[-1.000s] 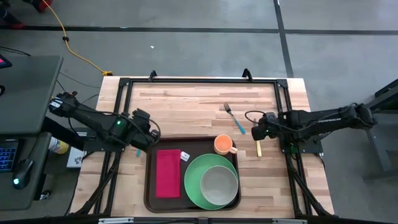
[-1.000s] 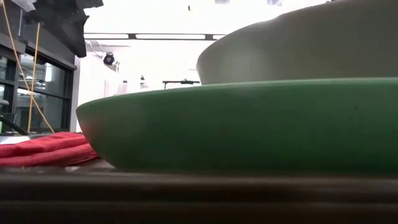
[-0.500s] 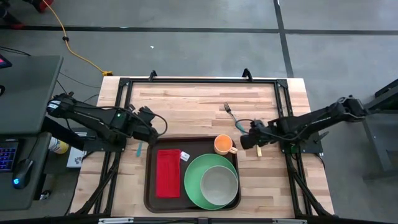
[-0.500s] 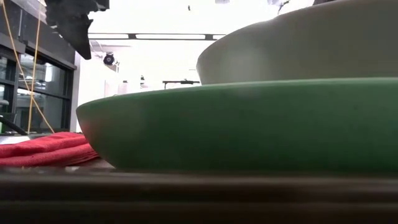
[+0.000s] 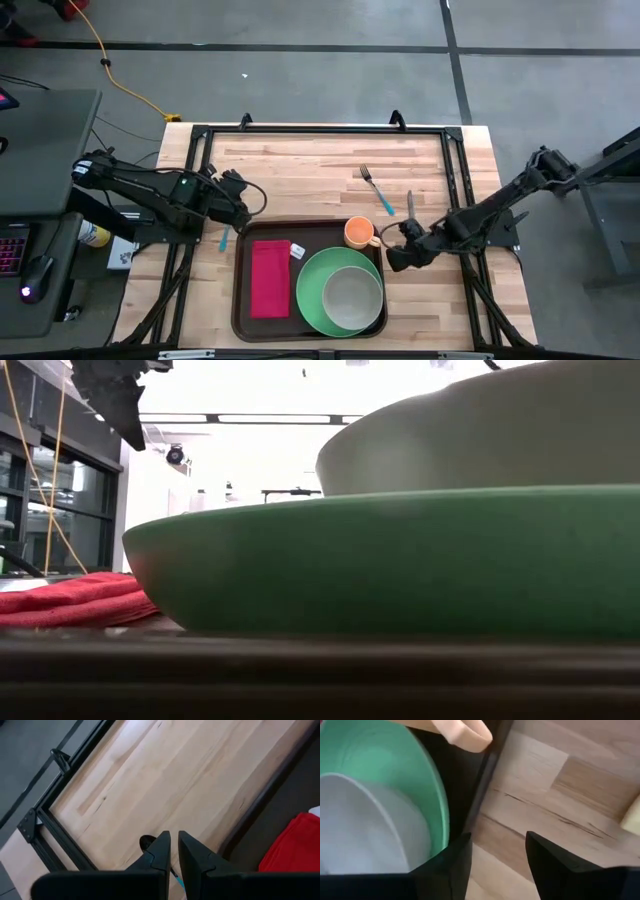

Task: Set up tray
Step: Adjust the brown serving tray on the table

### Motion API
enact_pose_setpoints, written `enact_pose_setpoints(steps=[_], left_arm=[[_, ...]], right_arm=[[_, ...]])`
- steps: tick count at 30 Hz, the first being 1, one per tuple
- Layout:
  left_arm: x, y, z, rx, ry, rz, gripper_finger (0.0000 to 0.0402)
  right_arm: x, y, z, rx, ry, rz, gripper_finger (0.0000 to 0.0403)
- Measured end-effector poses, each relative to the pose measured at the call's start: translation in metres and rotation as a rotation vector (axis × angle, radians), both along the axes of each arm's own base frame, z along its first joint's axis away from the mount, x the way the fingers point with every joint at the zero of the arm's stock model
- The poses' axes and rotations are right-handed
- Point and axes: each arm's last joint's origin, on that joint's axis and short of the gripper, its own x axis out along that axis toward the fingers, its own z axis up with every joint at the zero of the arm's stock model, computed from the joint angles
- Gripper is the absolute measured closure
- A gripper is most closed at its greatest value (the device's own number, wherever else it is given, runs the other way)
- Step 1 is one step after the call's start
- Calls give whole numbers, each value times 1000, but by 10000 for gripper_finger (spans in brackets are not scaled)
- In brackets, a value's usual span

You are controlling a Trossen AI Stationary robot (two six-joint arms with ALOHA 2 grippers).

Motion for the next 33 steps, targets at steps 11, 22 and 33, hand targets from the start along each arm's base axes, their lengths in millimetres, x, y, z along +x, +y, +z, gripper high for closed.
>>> enact_pose_setpoints(steps=[11, 22, 33], left_arm=[[-1, 0, 1, 11, -1, -18, 334], [-1, 0, 1, 10, -1, -19, 334], [-1, 0, 1, 11, -1, -18, 334]], right_arm=[[28, 13, -37, -29, 9, -45, 211], [39, 6, -47, -42, 0, -92, 218], [42, 0, -47, -42, 3, -111, 279]])
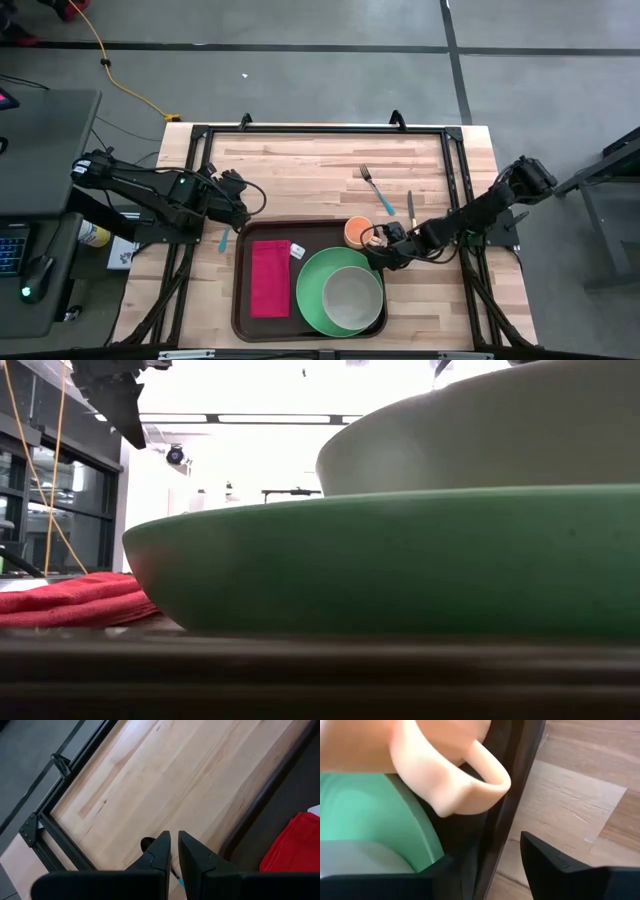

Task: Set up tray
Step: Adjust the brown serving tray on the table

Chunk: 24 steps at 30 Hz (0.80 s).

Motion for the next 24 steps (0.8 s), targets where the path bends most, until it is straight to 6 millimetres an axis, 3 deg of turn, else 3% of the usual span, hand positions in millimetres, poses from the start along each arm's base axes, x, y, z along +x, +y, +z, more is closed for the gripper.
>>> enact_pose_setpoints(steps=[19, 24], left_arm=[[0, 0, 0, 1, 1, 0, 334], [0, 0, 0, 8, 13, -18, 334]], right_arm=[[-1, -1, 0, 4, 10, -20, 380], [-1, -1, -1, -4, 10, -30, 390]])
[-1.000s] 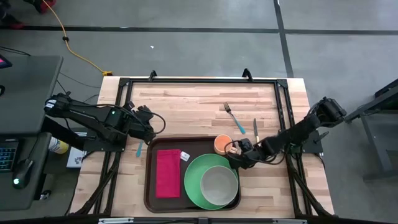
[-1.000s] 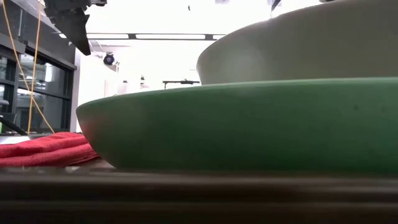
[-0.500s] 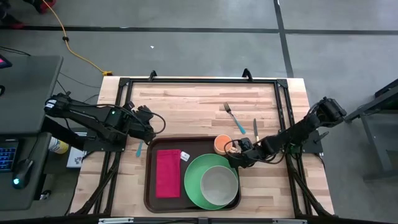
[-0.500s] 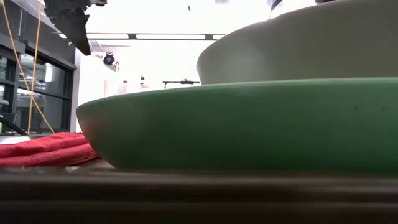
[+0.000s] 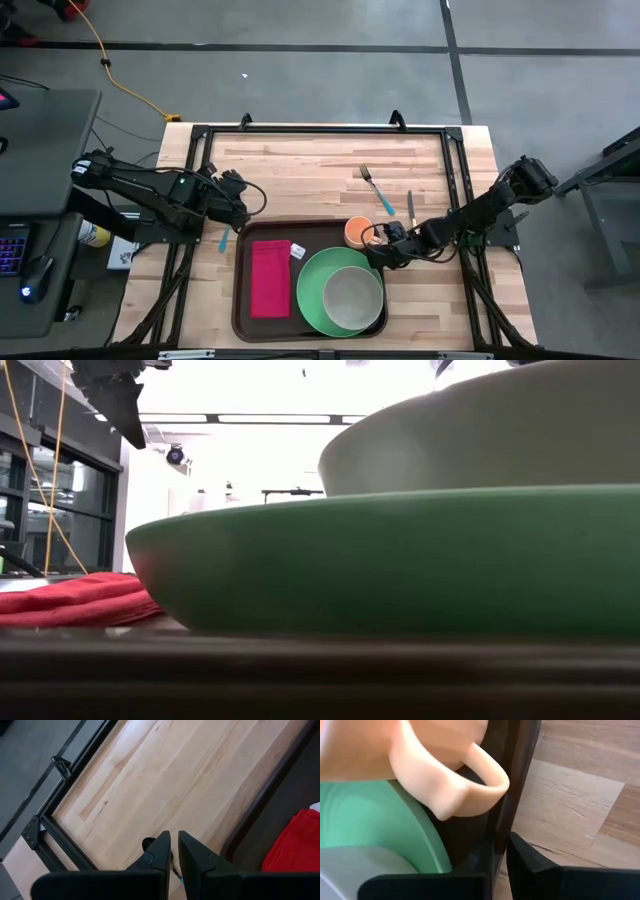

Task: Set up tray
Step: Adjust the brown serving tray on the table

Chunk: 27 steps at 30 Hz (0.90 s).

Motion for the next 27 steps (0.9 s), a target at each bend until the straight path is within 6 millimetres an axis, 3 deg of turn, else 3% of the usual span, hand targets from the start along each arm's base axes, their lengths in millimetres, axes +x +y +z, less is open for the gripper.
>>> enact_pose_setpoints(steps=[27], left_arm=[[0, 0, 0, 1, 2, -3, 334]], right_arm=[[-10, -4, -4, -7, 116, -66, 399]])
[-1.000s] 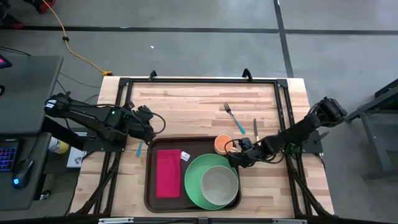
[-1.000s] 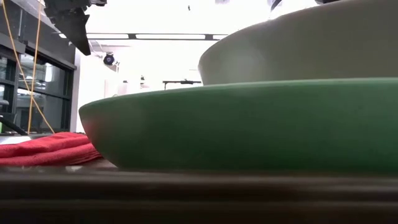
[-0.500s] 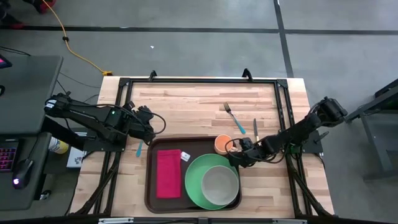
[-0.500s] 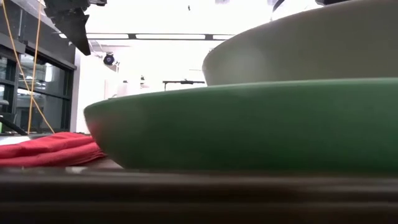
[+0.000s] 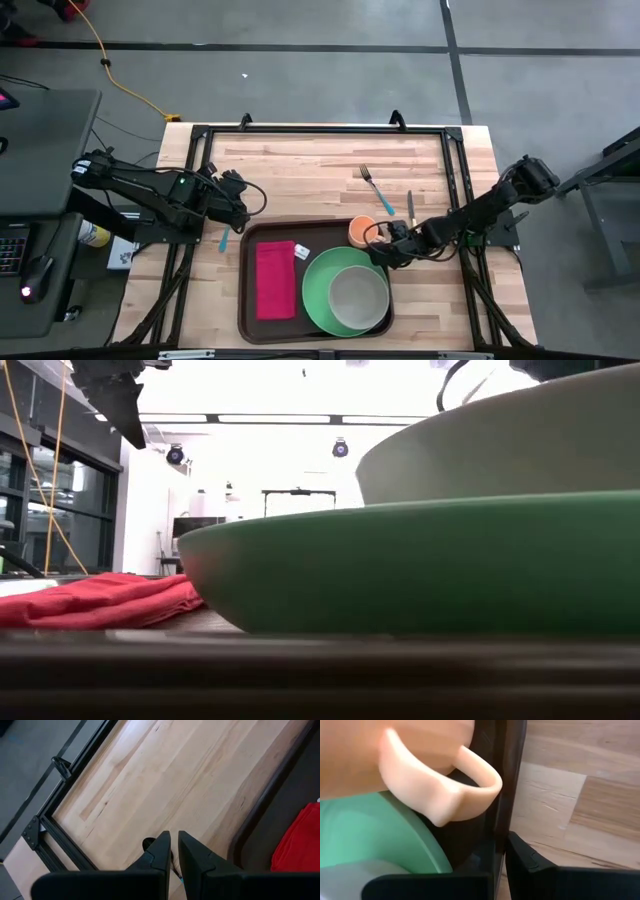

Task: Set up tray
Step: Adjust the brown serving tray on the table

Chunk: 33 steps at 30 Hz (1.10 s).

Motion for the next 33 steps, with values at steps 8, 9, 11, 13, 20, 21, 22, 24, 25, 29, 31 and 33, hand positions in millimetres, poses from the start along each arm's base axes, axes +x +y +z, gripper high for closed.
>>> enact_pose_setpoints(steps=[8, 9, 11, 13, 20, 21, 22, 24, 25, 29, 31, 33], left_arm=[[0, 0, 0, 0, 0, 0, 334], [0, 0, 0, 0, 0, 0, 334], [0, 0, 0, 0, 0, 0, 334], [0, 0, 0, 0, 0, 0, 334], [0, 0, 0, -1, 0, 0, 334], [0, 0, 0, -1, 0, 0, 334], [0, 0, 0, -1, 0, -1, 334], [0, 0, 0, -1, 0, 0, 334], [0, 0, 0, -1, 0, -1, 334], [0, 0, 0, -1, 1, 0, 334], [0, 0, 0, -1, 1, -1, 334], [0, 0, 0, -1, 0, -1, 334]], right_arm=[[-4, -2, -1, -7, 45, -21, 399], [-5, -2, -1, -9, 51, -22, 400], [-7, -3, 0, -14, 59, -25, 400], [-8, -5, 1, -14, 71, -39, 399], [-13, -15, 5, -14, 119, -74, 400], [-14, -17, 6, -14, 125, -79, 399], [-15, -18, 6, -15, 134, -85, 398], [-16, -20, 7, -12, 145, -95, 397], [-17, -20, 8, -8, 150, -100, 397], [-19, -21, 9, 6, 168, -112, 400], [-19, -20, 9, 27, 175, -120, 399], [-19, -20, 9, 48, 179, -127, 395]])
